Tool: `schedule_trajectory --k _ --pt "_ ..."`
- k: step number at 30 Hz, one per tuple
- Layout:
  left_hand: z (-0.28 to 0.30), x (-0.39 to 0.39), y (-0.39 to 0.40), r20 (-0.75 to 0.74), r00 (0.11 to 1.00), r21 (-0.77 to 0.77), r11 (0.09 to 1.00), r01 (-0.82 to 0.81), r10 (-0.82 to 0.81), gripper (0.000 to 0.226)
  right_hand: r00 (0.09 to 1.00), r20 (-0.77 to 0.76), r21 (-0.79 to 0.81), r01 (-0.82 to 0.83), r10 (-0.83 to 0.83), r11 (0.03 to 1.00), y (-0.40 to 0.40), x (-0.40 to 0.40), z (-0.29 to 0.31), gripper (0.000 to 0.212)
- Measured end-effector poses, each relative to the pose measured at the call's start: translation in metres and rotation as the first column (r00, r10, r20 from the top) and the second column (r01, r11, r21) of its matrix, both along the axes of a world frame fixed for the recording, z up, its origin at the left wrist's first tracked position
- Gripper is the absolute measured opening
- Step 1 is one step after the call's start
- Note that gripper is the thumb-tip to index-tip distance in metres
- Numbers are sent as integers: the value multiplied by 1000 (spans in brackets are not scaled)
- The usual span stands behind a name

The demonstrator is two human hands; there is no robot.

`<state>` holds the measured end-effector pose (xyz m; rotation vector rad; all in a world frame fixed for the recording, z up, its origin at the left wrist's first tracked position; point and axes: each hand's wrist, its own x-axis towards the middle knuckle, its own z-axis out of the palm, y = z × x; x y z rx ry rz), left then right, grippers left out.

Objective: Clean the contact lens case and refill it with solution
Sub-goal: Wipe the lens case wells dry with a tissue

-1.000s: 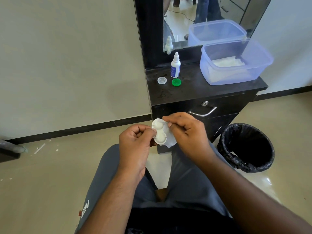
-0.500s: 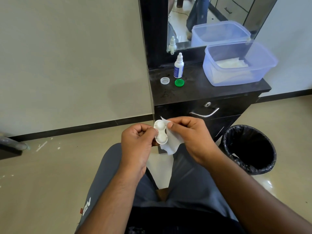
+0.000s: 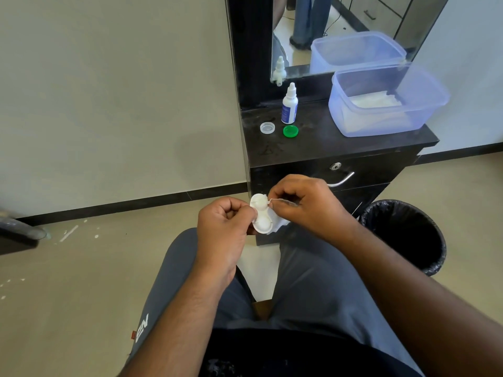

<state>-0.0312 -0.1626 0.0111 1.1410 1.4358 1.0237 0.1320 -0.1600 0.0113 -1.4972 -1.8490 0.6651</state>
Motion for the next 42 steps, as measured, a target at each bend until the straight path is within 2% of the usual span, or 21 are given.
schedule_trajectory --k 5,8,9,10,11,12,13,14,15,16,17,18,22,25,28,29,32,33,35,40,42 --pt "2 -1 -3 -44 997 31 998 63 -61 8 979 191 126 -88 63 988 -2 0 -5 5" --pt "1 1 -6 -53 998 33 999 40 -39 9 951 304 88 -79 49 993 -2 -5 -14 11" --pt "1 2 -6 -54 998 48 998 29 -26 10 961 276 30 -38 28 999 -2 -6 -16 11" --pt "2 2 -5 -63 998 75 997 19 -14 13 985 168 -40 30 -22 999 -2 -6 -18 9" --pt "3 2 -4 -73 997 104 994 13 -6 15 993 -12 -123 112 -114 986 -3 -4 -19 7" --pt "4 1 -3 -72 997 125 992 5 4 17 944 -238 -215 178 -229 960 -5 -2 -19 9" --pt "6 0 -1 -55 998 129 992 -8 15 17 820 -467 -302 206 -333 931 -5 0 -17 14" --pt "6 -2 0 -31 999 117 993 -18 22 17 645 -649 -374 193 -405 907 -5 4 -14 18" --pt "5 -3 1 -11 1000 93 995 -20 21 17 481 -757 -420 162 -443 893 -6 7 -10 19" --pt "5 -4 1 0 1000 68 998 -16 16 18 370 -807 -445 133 -461 886 -5 10 -7 19" --pt "4 -4 1 7 1000 47 999 -7 6 19 315 -826 -458 111 -468 882 -5 12 -2 18" --pt "3 -4 1 15 1000 31 1000 2 -2 20 306 -828 -461 103 -469 881 -4 13 1 17" --pt "4 4 0 -6 999 21 999 45 -45 13 453 -755 -435 195 -474 879 -3 4 9 13" --pt "6 6 0 -48 996 37 997 72 -70 11 498 -737 -392 236 -457 889 -5 -6 9 7" --pt "6 4 0 7 999 2 999 35 -35 14 536 -729 -357 233 -426 905 -9 -12 5 7" --pt "6 3 1 46 999 -22 1000 18 -17 16 518 -750 -353 213 -411 911 -10 -13 3 12" --pt "5 -1 4 167 986 -86 996 -9 23 18 303 -879 -359 88 -368 929 -14 -11 2 17" --pt "5 -2 5 182 983 -94 995 -11 28 18 277 -896 -346 57 -348 937 -16 -11 1 18" --pt "4 0 4 190 981 -101 995 -13 32 19 358 -891 -289 28 -279 957 -18 -12 -3 23" --pt "4 2 2 172 985 -78 996 42 -28 18 709 -676 -161 124 -201 979 -16 -12 -9 25" --pt "5 0 2 127 991 -47 997 57 -51 14 775 -599 -131 154 -202 979 -15 -11 -11 21"
